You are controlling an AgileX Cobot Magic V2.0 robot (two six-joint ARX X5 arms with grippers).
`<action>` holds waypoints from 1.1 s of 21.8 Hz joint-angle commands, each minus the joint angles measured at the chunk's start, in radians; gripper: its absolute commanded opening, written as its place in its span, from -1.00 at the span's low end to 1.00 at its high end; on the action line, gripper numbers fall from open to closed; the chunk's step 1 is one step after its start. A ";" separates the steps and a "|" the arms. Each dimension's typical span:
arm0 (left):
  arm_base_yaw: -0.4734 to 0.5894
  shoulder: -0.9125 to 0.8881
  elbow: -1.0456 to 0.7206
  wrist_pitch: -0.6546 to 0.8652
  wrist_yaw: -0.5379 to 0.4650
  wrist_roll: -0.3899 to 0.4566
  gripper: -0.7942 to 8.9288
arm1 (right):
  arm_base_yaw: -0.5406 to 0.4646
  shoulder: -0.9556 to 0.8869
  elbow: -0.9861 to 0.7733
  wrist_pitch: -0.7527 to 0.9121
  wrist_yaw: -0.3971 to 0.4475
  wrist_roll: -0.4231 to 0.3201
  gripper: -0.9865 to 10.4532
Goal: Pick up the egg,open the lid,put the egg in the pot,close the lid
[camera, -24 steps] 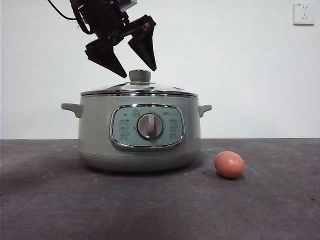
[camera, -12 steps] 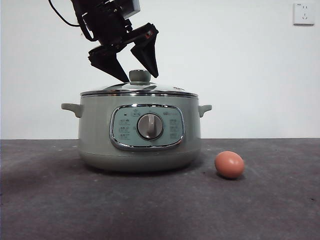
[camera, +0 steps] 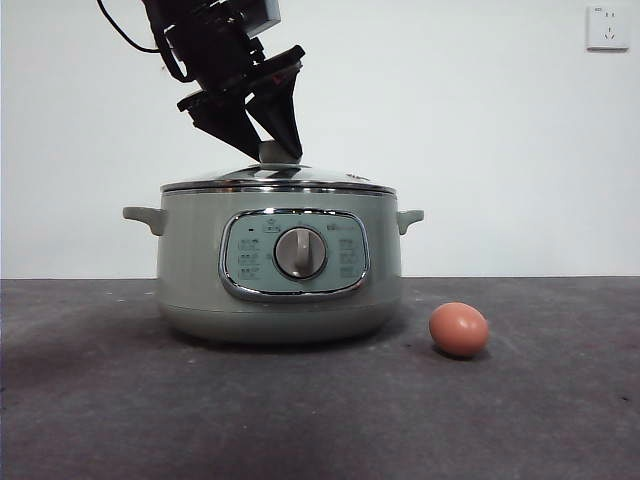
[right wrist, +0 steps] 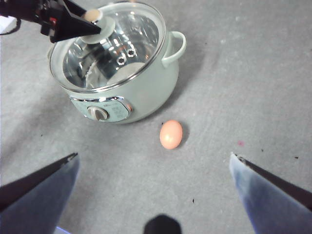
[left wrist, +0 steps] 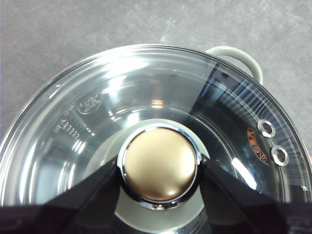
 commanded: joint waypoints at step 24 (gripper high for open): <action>0.063 -0.533 0.004 -0.181 -0.007 -0.020 -0.85 | 0.113 0.337 0.006 0.107 0.024 0.016 0.09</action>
